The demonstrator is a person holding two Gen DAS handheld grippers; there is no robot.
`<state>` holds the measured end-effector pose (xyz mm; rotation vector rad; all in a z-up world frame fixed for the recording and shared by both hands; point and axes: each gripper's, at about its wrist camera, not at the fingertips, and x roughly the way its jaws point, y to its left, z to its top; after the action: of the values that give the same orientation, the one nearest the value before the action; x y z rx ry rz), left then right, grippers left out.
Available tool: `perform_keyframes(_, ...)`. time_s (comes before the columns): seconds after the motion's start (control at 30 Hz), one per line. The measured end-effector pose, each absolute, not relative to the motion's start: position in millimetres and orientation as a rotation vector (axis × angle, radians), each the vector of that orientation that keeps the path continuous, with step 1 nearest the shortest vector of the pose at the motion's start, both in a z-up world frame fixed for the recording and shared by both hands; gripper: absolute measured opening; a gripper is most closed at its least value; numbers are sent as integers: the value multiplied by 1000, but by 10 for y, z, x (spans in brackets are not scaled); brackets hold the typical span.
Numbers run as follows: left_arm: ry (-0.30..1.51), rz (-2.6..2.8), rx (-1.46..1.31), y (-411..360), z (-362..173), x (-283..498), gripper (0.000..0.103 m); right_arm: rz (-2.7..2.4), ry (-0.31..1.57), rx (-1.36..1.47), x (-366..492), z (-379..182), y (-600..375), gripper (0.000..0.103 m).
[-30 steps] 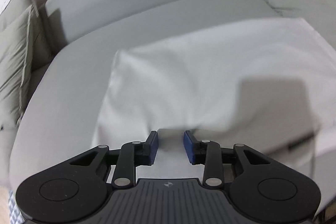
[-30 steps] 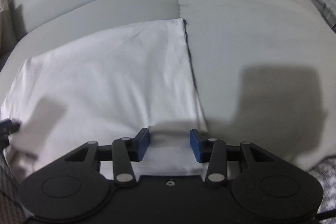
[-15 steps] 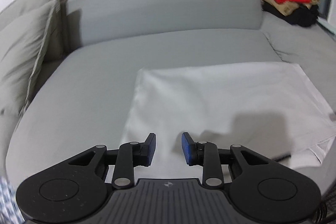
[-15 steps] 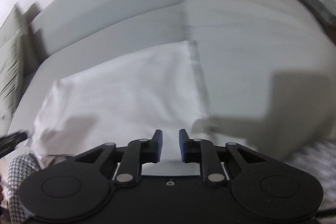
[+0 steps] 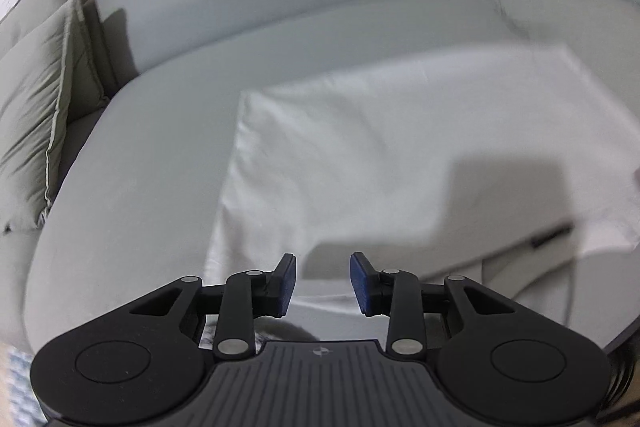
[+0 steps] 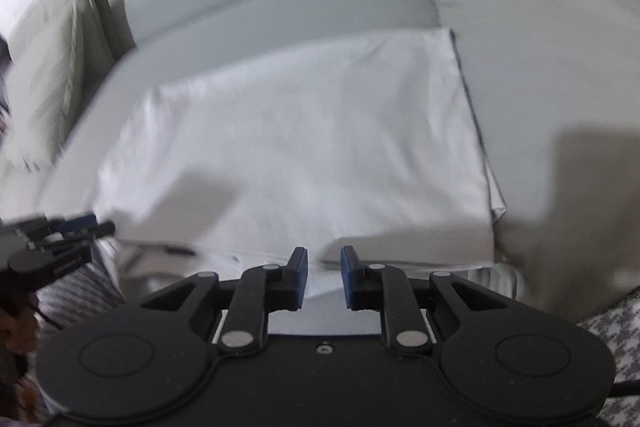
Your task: Fold clothes
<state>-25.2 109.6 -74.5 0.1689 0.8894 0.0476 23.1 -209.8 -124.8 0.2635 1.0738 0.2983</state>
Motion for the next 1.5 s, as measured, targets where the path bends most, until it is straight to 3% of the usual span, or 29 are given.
perform_keyframes(0.2,905,4,111,972,-827,282,30,284,1014,402,712,-1372,-1957,17)
perform_keyframes(0.27,1005,-48,169,815,-989,454,37,284,1045,433,880,-1510,-1885,16)
perform_keyframes(0.33,1019,-52,268,720,-1010,392,37,232,1126,384,938,-1624,-1828,3)
perform_keyframes(0.4,1041,-70,306,779,-940,270,37,243,1189,354,877,-1544,-1876,3)
perform_keyframes(0.5,1015,-91,279,1061,-729,160,36,256,1245,356,753,-1376,-2023,13)
perform_keyframes(0.6,907,-75,242,1268,-364,188,32,304,1148,476,713,-1068,-2224,22)
perform_keyframes(0.7,783,-150,112,1393,11,294,33,300,1045,582,803,-763,-2388,26)
perform_keyframes(0.73,749,-176,85,1400,62,367,35,287,1009,597,849,-675,-2431,33)
perform_keyframes(0.8,698,-216,56,1388,66,555,36,266,961,635,1023,-639,-2483,44)
perform_keyframes(0.9,765,-212,35,1271,-350,935,33,228,937,690,1393,-927,-2496,46)
perform_keyframes(0.93,799,-204,29,1222,-519,1060,29,207,942,695,1512,-1089,-2478,42)
perform_keyframes(0.97,825,-175,49,1172,-694,1145,23,193,945,687,1617,-1268,-2440,30)
perform_keyframes(1.03,838,-111,114,1088,-998,1220,10,200,943,650,1731,-1565,-2395,17)
perform_keyframes(1.1,819,-102,128,1086,-1155,1197,5,228,915,636,1755,-1787,-2378,17)
perform_keyframes(1.27,786,59,60,1430,-1323,1277,10,523,935,680,1824,-2099,-2285,18)
perform_keyframes(1.3,793,124,-5,1578,-1337,1313,11,526,934,674,1861,-2144,-2311,16)
perform_keyframes(1.37,789,217,-121,1826,-1338,1326,12,522,929,671,1932,-2232,-2377,1)
perform_keyframes(1.5,782,453,-95,2008,-1349,1330,10,168,812,808,1970,-2329,-2846,0)
